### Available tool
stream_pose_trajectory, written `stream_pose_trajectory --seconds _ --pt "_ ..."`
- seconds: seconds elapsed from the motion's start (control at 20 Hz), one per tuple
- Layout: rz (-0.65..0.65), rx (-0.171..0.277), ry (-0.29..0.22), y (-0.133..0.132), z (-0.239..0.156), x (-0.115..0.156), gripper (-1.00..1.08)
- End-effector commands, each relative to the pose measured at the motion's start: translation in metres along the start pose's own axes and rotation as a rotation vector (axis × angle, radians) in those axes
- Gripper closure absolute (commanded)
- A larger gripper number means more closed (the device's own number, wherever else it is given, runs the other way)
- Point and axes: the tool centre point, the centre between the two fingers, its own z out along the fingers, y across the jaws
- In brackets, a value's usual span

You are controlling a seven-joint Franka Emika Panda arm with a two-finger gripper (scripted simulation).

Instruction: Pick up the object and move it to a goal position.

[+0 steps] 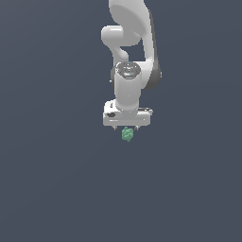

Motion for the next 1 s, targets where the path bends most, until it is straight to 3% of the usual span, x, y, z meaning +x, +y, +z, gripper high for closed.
stream_pose_trajectory --seconds 0.0,0.35,0.95 --pt "-0.004 -0.003 -0.006 -0.005 0.012 -0.011 -0.92" --pt "-0.009 -0.007 -0.014 -0.011 0.029 -0.028 -0.92" --pt "-0.010 -0.007 -0.015 -0.011 0.056 -0.029 -0.92"
